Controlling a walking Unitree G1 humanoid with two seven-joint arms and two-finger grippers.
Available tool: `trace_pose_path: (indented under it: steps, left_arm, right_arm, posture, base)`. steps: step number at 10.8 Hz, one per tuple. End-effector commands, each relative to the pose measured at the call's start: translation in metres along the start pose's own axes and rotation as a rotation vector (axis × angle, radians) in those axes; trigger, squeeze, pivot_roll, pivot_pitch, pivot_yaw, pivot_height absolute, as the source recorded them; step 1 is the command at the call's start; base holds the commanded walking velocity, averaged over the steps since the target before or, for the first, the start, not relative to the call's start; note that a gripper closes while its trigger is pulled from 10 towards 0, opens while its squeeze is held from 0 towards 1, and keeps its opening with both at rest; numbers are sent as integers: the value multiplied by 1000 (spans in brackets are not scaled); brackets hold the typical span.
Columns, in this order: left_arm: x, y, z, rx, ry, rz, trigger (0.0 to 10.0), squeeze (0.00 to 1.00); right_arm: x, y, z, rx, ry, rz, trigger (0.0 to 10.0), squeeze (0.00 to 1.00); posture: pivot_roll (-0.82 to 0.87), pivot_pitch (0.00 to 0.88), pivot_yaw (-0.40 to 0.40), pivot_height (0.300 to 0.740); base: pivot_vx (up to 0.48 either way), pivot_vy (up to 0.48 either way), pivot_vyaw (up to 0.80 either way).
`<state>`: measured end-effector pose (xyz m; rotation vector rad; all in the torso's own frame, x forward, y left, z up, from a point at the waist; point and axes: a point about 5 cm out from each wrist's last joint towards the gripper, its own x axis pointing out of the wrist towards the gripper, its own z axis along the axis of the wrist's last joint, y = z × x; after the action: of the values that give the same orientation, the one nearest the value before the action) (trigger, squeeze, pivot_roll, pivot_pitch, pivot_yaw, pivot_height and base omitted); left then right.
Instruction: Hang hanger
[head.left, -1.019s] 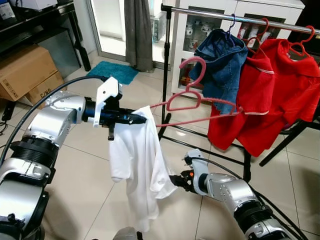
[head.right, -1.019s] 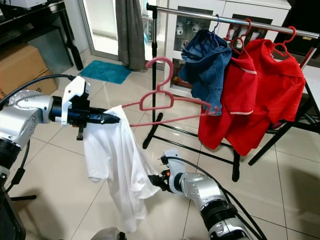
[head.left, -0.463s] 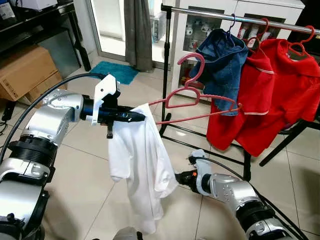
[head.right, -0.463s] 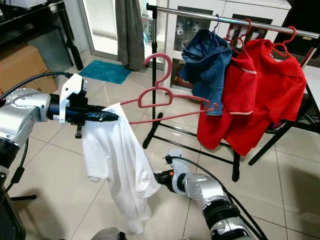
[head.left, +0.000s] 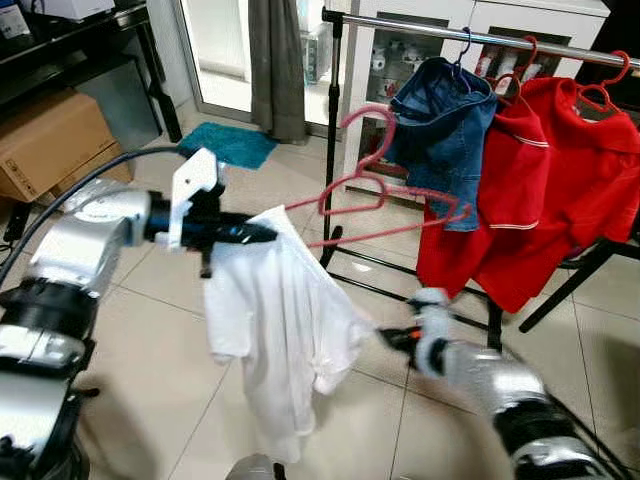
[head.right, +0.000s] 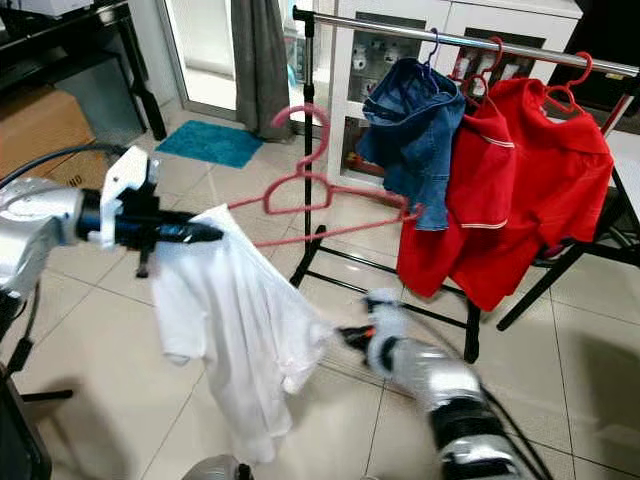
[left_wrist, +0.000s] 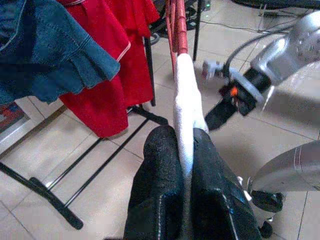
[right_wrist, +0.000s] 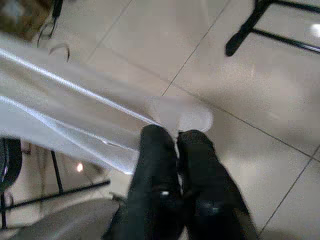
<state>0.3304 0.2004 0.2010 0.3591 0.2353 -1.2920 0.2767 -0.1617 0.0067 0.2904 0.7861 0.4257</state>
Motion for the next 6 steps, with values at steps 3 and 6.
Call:
trace_pose_path:
  steps: [3, 6]
  left_arm:
    - [-17, -12, 7, 43, -54, 6, 0, 0]
    - [-27, -35, 7, 25, -115, -21, 0, 0]
  right_arm:
    - [-29, -37, 24, 127, -200, -168, 0, 0]
    - [-64, -68, 47, 301, -437, -324, 0, 0]
  posture:
    - [21, 0, 16, 723]
    - [25, 0, 10, 723]
  base:
    - [0, 0, 0]
    - [0, 0, 0]
